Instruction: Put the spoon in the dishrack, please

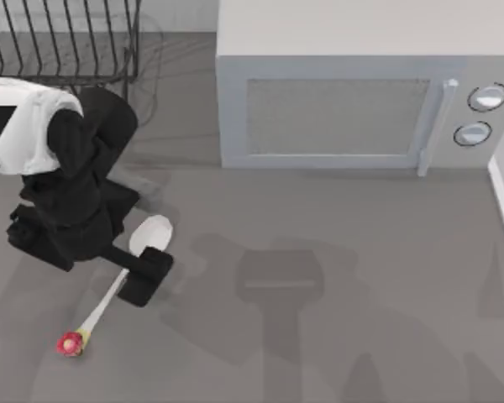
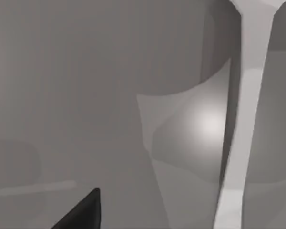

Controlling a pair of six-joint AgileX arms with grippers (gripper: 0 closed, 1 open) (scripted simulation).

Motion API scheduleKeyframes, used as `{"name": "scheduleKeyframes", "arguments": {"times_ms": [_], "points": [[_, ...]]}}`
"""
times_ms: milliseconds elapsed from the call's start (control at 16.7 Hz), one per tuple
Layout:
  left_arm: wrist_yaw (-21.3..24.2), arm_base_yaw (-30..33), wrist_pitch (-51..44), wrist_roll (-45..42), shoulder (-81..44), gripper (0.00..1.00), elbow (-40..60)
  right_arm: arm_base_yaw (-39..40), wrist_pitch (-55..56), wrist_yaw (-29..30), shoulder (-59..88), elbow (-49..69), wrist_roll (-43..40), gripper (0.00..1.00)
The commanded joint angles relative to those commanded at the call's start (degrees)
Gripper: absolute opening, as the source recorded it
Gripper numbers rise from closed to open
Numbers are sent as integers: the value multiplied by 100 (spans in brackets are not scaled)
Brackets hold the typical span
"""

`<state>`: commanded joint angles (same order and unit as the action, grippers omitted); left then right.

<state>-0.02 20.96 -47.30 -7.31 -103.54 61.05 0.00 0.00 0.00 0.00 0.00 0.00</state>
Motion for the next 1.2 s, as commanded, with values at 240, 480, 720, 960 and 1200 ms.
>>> {"name": "scheduleKeyframes", "arguments": {"times_ms": [240, 480, 720, 960, 1200], "points": [[2, -1, 892, -9, -421, 100, -499, 0, 0, 0, 0, 0, 0, 100], [2, -1, 983, -10, -476, 100, -561, 0, 0, 0, 0, 0, 0, 100], [2, -1, 983, -10, -476, 77, -561, 0, 0, 0, 0, 0, 0, 100], [2, -1, 983, -10, -476, 47, -561, 0, 0, 0, 0, 0, 0, 100], [2, -1, 983, -10, -476, 17, -561, 0, 0, 0, 0, 0, 0, 100]]}}
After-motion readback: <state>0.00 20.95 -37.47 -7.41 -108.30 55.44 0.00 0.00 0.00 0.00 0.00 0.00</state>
